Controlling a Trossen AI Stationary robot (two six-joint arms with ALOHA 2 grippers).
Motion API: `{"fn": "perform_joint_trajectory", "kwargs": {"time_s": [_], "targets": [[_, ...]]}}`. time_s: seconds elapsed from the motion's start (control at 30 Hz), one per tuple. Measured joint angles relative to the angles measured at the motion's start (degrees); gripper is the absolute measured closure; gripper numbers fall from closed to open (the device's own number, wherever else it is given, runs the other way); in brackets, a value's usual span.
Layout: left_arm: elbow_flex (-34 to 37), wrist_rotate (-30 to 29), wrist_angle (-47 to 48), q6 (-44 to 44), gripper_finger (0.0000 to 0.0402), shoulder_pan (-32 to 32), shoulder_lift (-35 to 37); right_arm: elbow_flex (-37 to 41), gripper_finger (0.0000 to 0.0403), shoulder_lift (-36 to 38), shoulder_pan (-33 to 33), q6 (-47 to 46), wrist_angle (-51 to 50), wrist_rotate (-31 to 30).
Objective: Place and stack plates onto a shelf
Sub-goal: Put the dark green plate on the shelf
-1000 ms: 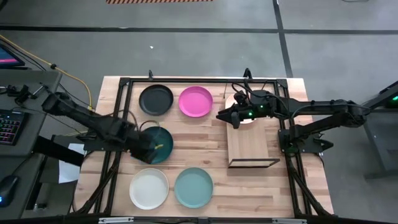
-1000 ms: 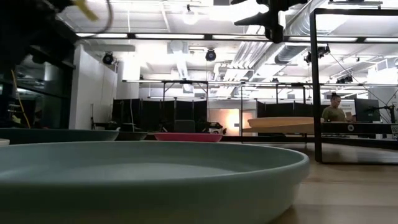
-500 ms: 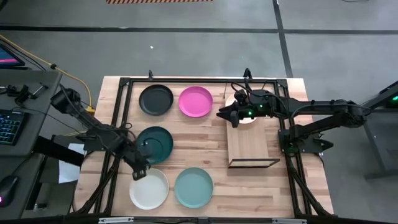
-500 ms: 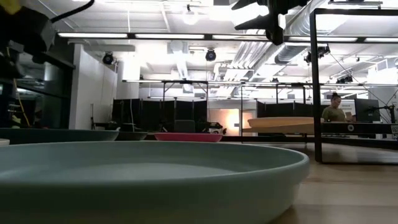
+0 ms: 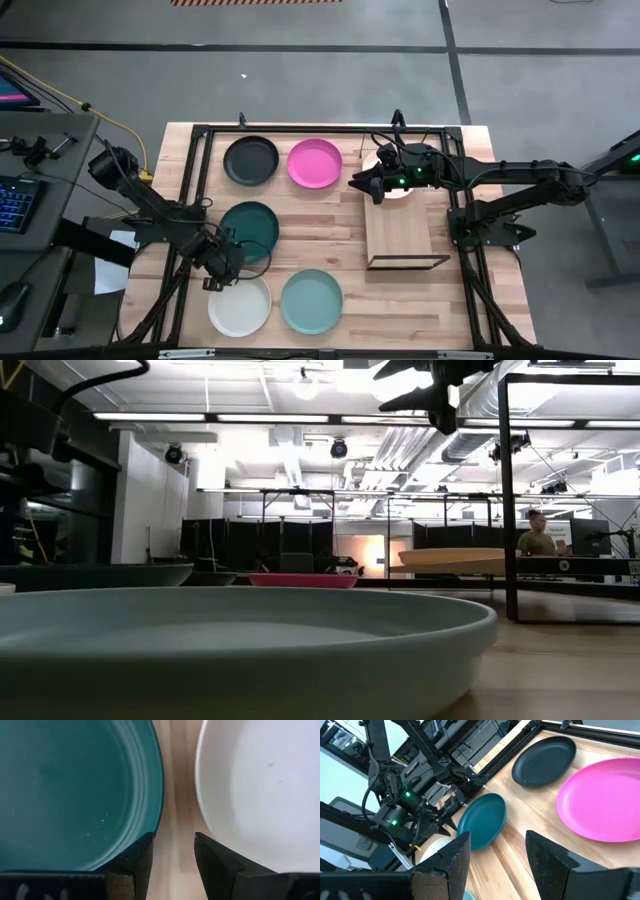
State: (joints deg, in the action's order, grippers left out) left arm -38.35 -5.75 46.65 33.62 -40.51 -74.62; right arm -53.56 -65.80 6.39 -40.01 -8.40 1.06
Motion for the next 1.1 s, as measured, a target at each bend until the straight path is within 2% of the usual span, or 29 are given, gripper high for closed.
{"fn": "perform_joint_trajectory", "kwargs": {"time_s": [0.13, 0.3, 0.6, 0.77, 1.0, 1.1], "targets": [[0.0, -2.39, 0.03, -2.29, 0.0266, -0.11, -1.97, 0.0, 0.0231, 0.0, 0.0, 0.0, -0.01, 0.0], [0.0, -2.58, 0.07, -2.16, 0.0266, 0.43, -3.61, 0.0, 0.0231, 0.0, 0.0, -0.79, 0.0, 0.0], [-1.6, -2.24, 1.54, -0.92, 0.0266, 0.46, -1.57, 0.0, 0.0231, 0.0, 0.0, -1.09, 0.0, 0.0], [-4.0, -4.03, 3.09, -3.99, 0.0266, 0.46, -0.99, 0.0, 0.0231, 0.0, 0.0, -1.09, 0.0, 0.0], [-1.95, -9.39, 3.05, -7.28, 0.0266, 0.46, -1.01, 0.0, 0.0231, 0.0, 0.0, -1.09, 0.0, 0.0], [-0.66, -8.82, 2.76, -5.87, 0.0266, 0.48, -1.01, 0.0, 0.0231, 0.0, 0.0, -1.09, 0.0, 0.0]]}}
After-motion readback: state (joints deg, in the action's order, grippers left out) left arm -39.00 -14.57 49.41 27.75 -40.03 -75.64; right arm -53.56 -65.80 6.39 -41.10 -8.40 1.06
